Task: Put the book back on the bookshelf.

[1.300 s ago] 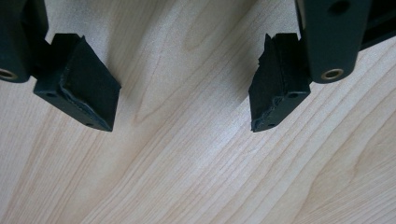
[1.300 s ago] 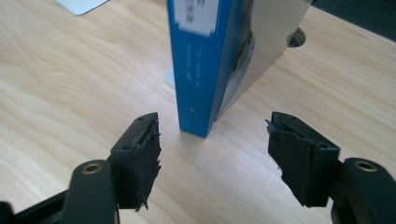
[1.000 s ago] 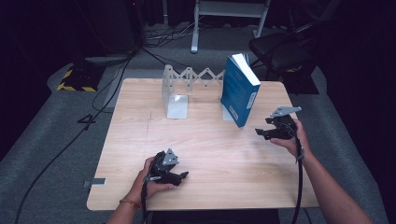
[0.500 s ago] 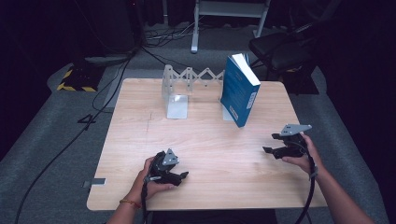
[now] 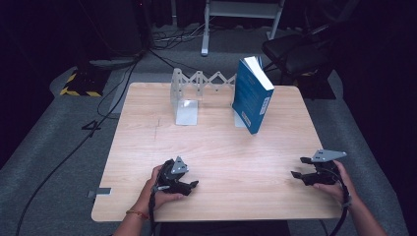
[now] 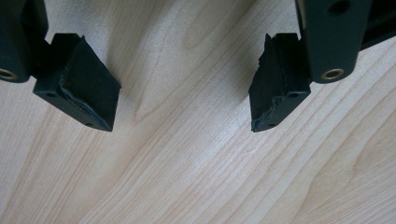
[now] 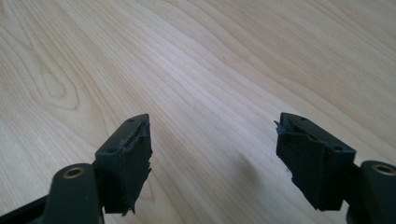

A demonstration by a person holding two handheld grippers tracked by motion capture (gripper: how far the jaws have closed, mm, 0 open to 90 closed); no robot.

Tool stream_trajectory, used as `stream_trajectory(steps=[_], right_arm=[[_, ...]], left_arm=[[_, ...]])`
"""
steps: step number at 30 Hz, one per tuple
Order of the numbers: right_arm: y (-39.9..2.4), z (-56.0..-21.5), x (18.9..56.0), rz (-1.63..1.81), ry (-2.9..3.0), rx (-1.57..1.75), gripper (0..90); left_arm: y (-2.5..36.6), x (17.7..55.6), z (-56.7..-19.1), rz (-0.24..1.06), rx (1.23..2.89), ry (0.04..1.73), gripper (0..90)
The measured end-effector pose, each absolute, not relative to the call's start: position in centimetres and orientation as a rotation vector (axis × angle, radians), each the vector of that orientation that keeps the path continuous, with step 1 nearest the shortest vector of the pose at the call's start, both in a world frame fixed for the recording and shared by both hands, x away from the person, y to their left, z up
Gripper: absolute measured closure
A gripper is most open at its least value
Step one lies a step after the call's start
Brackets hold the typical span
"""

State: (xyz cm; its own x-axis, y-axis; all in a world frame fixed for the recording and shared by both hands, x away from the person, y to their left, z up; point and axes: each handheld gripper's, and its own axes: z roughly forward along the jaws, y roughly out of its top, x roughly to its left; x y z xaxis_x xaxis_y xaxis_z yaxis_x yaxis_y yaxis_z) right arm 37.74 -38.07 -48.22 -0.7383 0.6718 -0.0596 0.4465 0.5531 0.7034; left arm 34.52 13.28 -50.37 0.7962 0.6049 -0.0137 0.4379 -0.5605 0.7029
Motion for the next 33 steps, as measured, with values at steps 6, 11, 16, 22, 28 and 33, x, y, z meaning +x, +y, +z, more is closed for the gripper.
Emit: stream_trajectory(steps=[6, 11, 16, 22, 28, 33], right_arm=[[-39.9, -49.2, 36.7, 0.975, 2.439, 0.978, 26.4], [-41.0, -49.9, 36.3, 1.007, 2.414, 1.026, 25.1], [-41.6, -50.4, 35.9, 1.057, 2.377, 1.058, 22.0], [-41.5, -50.4, 35.8, 1.053, 2.371, 1.066, 21.0], [-41.5, -50.4, 35.9, 1.049, 2.369, 1.071, 20.3], [-41.4, -50.4, 35.9, 1.045, 2.362, 1.078, 20.2]], left_arm=[[13.3, 34.5, -50.4, 0.297, 2.255, 0.767, 25.1], [13.3, 34.5, -50.4, 0.297, 2.255, 0.767, 25.1], [13.3, 34.5, -50.4, 0.299, 2.254, 0.772, 25.1], [13.3, 34.4, -50.4, 0.301, 2.253, 0.777, 25.1], [13.4, 34.4, -50.4, 0.3, 2.254, 0.776, 25.1], [13.4, 34.4, -50.4, 0.3, 2.254, 0.776, 25.1]])
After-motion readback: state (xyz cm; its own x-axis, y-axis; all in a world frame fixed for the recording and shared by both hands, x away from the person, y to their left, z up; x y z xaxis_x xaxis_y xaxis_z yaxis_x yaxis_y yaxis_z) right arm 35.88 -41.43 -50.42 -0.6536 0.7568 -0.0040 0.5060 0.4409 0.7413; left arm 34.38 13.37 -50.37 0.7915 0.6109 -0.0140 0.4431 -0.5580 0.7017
